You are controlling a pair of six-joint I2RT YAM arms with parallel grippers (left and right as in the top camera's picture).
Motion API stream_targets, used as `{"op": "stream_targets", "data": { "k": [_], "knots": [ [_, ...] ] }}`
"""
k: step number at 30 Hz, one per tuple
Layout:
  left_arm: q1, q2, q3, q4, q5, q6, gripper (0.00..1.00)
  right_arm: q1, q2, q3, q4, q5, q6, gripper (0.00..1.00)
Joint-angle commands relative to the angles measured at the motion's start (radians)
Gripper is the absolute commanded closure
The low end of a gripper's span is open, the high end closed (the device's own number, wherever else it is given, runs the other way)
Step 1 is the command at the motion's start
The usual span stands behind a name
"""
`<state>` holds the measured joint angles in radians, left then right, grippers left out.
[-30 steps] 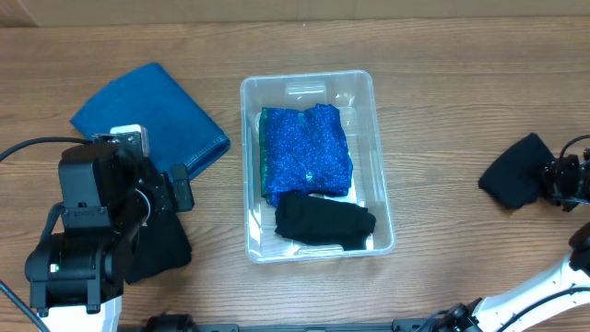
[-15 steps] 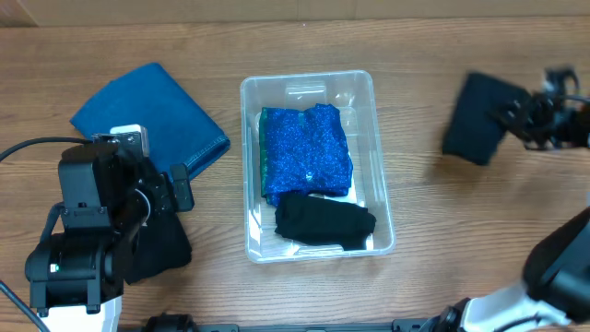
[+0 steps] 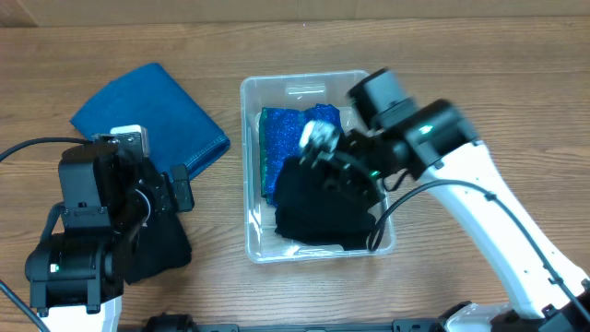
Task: Pack container
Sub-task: 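Release the black cloth and raise the right gripper away to the right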
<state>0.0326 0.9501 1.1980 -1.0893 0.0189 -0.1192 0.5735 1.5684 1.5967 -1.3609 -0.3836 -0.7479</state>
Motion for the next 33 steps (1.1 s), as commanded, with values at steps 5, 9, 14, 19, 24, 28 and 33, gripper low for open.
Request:
{"op": "stream_targets", "data": {
  "k": [5,9,14,19,24,28,33],
  "knots": [
    [0.001,-0.001,0.021,0.0,-0.003,0.023,0.0,0.106,0.057,-0.098,0.052,0.045,-0.095,0.96],
    [0.001,-0.001,0.021,0.0,-0.003,0.023,0.0,0.142,0.149,-0.111,0.058,0.042,-0.095,0.96],
    [0.001,-0.001,0.021,0.0,-0.003,0.023,0.0,0.183,0.268,-0.112,0.054,0.042,-0.095,0.96],
    [0.001,-0.001,0.021,0.0,-0.003,0.023,0.0,0.18,0.282,-0.109,0.237,0.288,0.185,0.0],
    [0.001,-0.001,0.021,0.0,-0.003,0.023,0.0,0.178,0.195,-0.109,0.33,0.716,0.525,0.0],
    [0.001,-0.001,0.021,0.0,-0.003,0.023,0.0,0.178,0.043,-0.109,0.286,0.591,0.569,0.0],
    [0.001,-0.001,0.021,0.001,-0.003,0.023,0.0,0.178,0.005,-0.132,0.159,0.205,0.569,0.4]
  ]
}}
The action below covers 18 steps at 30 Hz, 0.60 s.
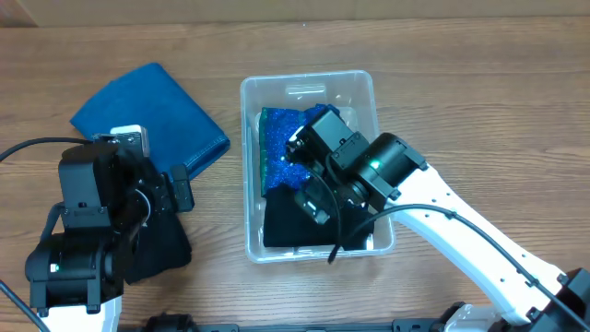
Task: Pack container
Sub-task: 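Release the black cloth and raise the right gripper away to the right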
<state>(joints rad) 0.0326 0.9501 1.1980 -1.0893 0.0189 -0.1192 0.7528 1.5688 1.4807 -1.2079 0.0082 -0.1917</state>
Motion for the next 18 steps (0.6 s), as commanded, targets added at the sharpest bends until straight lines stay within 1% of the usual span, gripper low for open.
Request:
{"op": "stream_targets", "data": {
  "k": [1,2,5,6,8,10,11,12,13,16,17,18],
  "knots": [
    [0.001,-0.001,0.021,0.001,-0.003,0.023,0.0,-0.001,0.005,-0.029,0.011,-0.219,0.014,0.9],
    [0.001,-0.001,0.021,0.0,-0.003,0.023,0.0,-0.001,0.005,-0.055,0.019,-0.258,0.014,0.96],
    [0.001,-0.001,0.021,0.0,-0.003,0.023,0.0,-0.001,0.006,-0.158,0.097,-0.262,0.013,0.96],
    [0.001,-0.001,0.021,0.0,-0.003,0.023,0.0,-0.001,0.007,-0.208,0.154,-0.26,0.013,0.96],
    [0.001,-0.001,0.021,0.001,-0.003,0.023,0.0,-0.001,0.014,-0.345,0.341,-0.235,0.013,0.93],
    [0.001,-0.001,0.021,-0.003,-0.003,0.023,0.0,-0.002,0.016,-0.431,0.448,-0.191,0.013,0.92],
    [0.001,-0.001,0.021,-0.007,-0.003,0.023,0.0,-0.006,0.018,-0.478,0.503,-0.127,0.018,0.76],
    [0.001,-0.001,0.021,-0.009,-0.003,0.023,0.0,-0.014,0.018,-0.501,0.538,-0.074,0.056,0.64],
    [0.001,-0.001,0.021,-0.009,-0.003,0.023,0.0,-0.026,0.023,-0.52,0.571,-0.039,0.09,0.69],
    [0.001,-0.001,0.021,-0.011,-0.003,0.023,0.0,-0.042,0.046,-0.523,0.578,-0.021,0.096,0.79],
    [0.001,-0.001,0.021,-0.013,-0.003,0.023,0.0,-0.042,0.045,-0.519,0.577,-0.015,0.095,0.78],
    [0.001,-0.001,0.021,-0.014,-0.003,0.023,0.0,-0.042,0.045,-0.506,0.57,-0.006,0.095,0.71]
  ]
}}
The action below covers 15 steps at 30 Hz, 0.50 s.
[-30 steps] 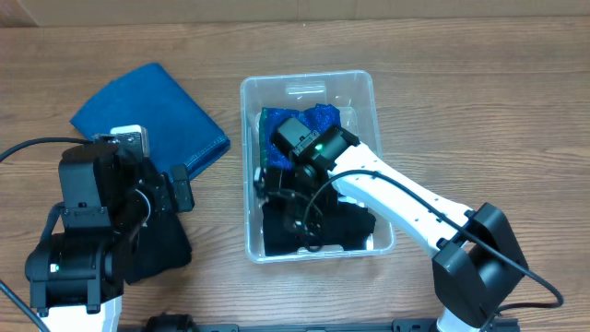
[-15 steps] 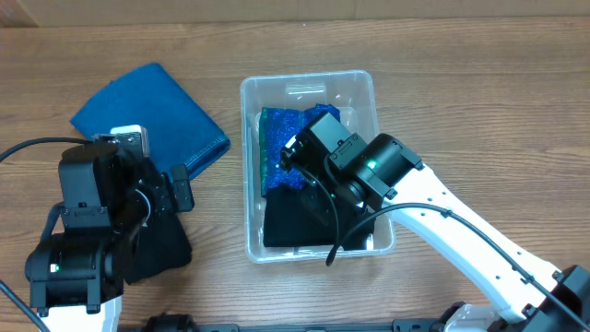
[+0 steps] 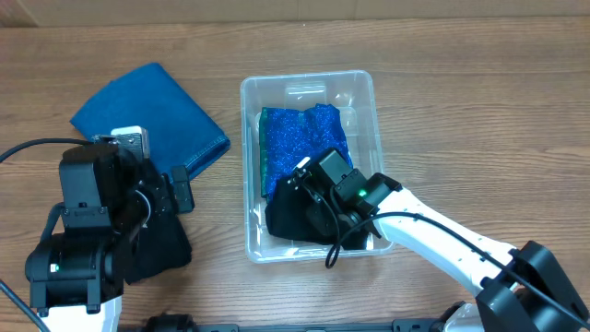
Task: Pack container
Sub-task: 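Release the black cloth and raise the right gripper away to the right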
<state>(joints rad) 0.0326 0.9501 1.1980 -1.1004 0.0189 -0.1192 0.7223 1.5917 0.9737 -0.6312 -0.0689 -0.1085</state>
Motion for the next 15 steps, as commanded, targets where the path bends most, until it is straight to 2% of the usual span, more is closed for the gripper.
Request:
{"op": "stream_targets", "data": {
  "k": [1,2,3,4,6,7,8,11,15],
  "knots": [
    [0.001,-0.001,0.021,-0.003,-0.003,0.023,0.0,-0.011,0.02,0.024,-0.024,0.076,0.012,0.65],
    [0.001,-0.001,0.021,-0.003,-0.003,0.023,0.0,-0.011,0.013,0.071,-0.06,0.076,0.013,0.64],
    [0.001,-0.001,0.021,-0.003,-0.003,0.023,0.0,-0.011,0.005,0.122,-0.1,0.076,0.012,0.55],
    [0.001,-0.001,0.021,-0.003,-0.003,0.023,0.0,-0.011,-0.014,0.216,-0.164,0.077,0.012,0.52],
    [0.001,-0.002,0.021,-0.005,-0.003,0.023,0.0,-0.011,-0.061,0.407,-0.262,0.13,0.012,0.39],
    [0.002,-0.001,0.021,-0.007,-0.017,0.014,0.0,-0.011,-0.089,0.486,-0.293,0.165,0.012,0.14],
    [0.002,-0.001,0.021,-0.011,-0.045,-0.02,0.0,-0.011,-0.113,0.533,-0.309,0.2,0.012,0.0],
    [0.068,-0.001,0.021,-0.051,-0.097,-0.148,0.0,-0.047,-0.201,0.57,-0.353,0.248,0.013,0.0],
    [0.382,-0.003,0.021,-0.163,-0.037,-0.23,0.0,-0.205,-0.222,0.57,-0.492,0.248,0.08,0.0]
  ]
}}
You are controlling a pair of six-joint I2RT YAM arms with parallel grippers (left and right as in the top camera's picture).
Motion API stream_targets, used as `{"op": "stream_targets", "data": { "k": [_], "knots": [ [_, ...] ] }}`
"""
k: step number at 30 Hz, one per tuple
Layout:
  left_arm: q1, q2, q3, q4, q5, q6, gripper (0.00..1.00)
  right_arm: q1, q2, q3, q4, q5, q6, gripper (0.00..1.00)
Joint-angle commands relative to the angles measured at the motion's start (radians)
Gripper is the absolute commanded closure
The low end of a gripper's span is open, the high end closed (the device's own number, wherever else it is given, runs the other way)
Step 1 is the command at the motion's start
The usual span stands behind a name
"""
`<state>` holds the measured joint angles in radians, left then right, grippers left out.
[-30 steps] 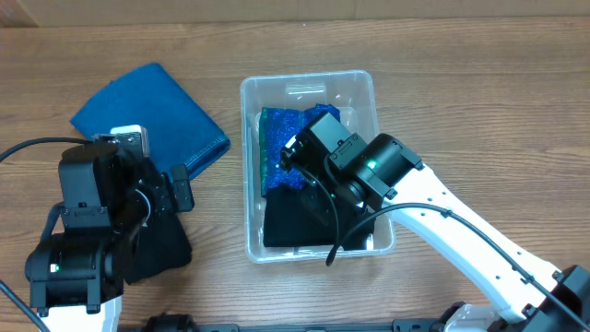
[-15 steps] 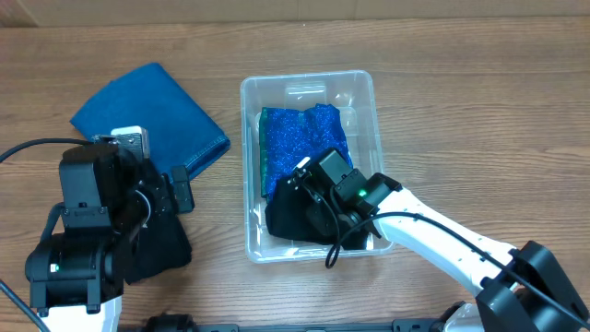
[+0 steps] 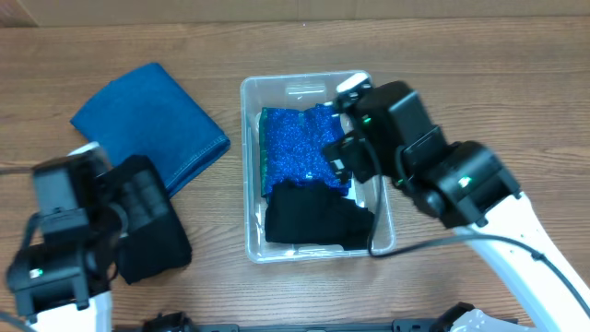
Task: Pack container
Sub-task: 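Release the black cloth and raise the right gripper away to the right, then grasp the black cloth on the left with the left gripper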
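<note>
A clear plastic container (image 3: 251,138) stands mid-table. Inside it a blue glittery cloth (image 3: 295,152) fills the far half and a black cloth (image 3: 313,219) lies flat in the near half. My right gripper (image 3: 343,152) hangs over the container's right side above the blue cloth, apart from the black cloth. Its jaws are hidden by the arm's own body. My left gripper (image 3: 147,189) is at the lower left over another black cloth (image 3: 157,242) on the table, and its jaws do not show clearly.
A folded blue denim cloth (image 3: 147,115) lies on the wooden table at the far left, just beyond the left arm. The right arm's white link (image 3: 516,240) runs off to the lower right.
My right gripper was low on the black cloth at the container's near end; it now stands higher, over the far right, with the cloth left lying inside. The left arm has shifted to the left.
My right gripper first had the black cloth bunched over the container's near half. Then it was lower, with the cloth inside the walls, then pressed down at the near end. Now the cloth lies flat beside the blue glittery one and the gripper is off it.
</note>
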<state>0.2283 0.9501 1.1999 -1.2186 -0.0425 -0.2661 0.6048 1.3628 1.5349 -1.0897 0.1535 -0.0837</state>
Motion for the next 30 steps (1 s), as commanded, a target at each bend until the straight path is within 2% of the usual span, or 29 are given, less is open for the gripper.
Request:
{"op": "stream_targets", "data": {
  "k": [1,3,6,8,10,13,18,24,27,28,30],
  "knots": [
    [0.323,-0.004,0.019,-0.067,0.093,-0.077,0.0,-0.153,0.007,0.009,-0.059,0.026,0.087,0.0],
    [0.568,-0.002,0.01,-0.073,0.227,-0.045,0.0,-0.276,0.007,0.009,-0.072,-0.035,0.145,0.0],
    [0.673,0.013,-0.077,-0.002,0.28,-0.042,0.0,-0.344,0.007,0.009,-0.072,-0.101,0.145,0.0],
    [0.678,0.031,-0.236,0.108,0.283,0.001,0.0,-0.352,0.007,0.009,-0.077,-0.105,0.145,0.0],
    [0.678,0.061,-0.383,0.221,0.386,0.07,0.0,-0.352,0.007,0.008,-0.08,-0.105,0.145,0.0],
    [0.679,0.166,-0.528,0.359,0.388,0.081,0.0,-0.352,0.007,0.008,-0.08,-0.105,0.145,0.0],
    [0.683,0.325,-0.536,0.466,0.269,0.09,0.0,-0.352,0.008,0.007,-0.079,-0.104,0.145,0.0],
    [0.681,0.503,-0.536,0.542,0.287,0.087,0.0,-0.352,0.018,0.007,-0.079,-0.104,0.145,0.0],
    [0.681,0.596,-0.536,0.583,0.385,0.123,0.0,-0.352,0.029,0.007,-0.079,-0.104,0.145,0.0],
    [0.681,0.621,-0.536,0.589,0.447,0.158,0.03,-0.352,0.032,0.007,-0.079,-0.104,0.145,0.0],
    [0.68,0.654,-0.536,0.591,0.534,0.187,0.18,-0.352,0.033,0.007,-0.079,-0.104,0.145,0.0]
  ]
}}
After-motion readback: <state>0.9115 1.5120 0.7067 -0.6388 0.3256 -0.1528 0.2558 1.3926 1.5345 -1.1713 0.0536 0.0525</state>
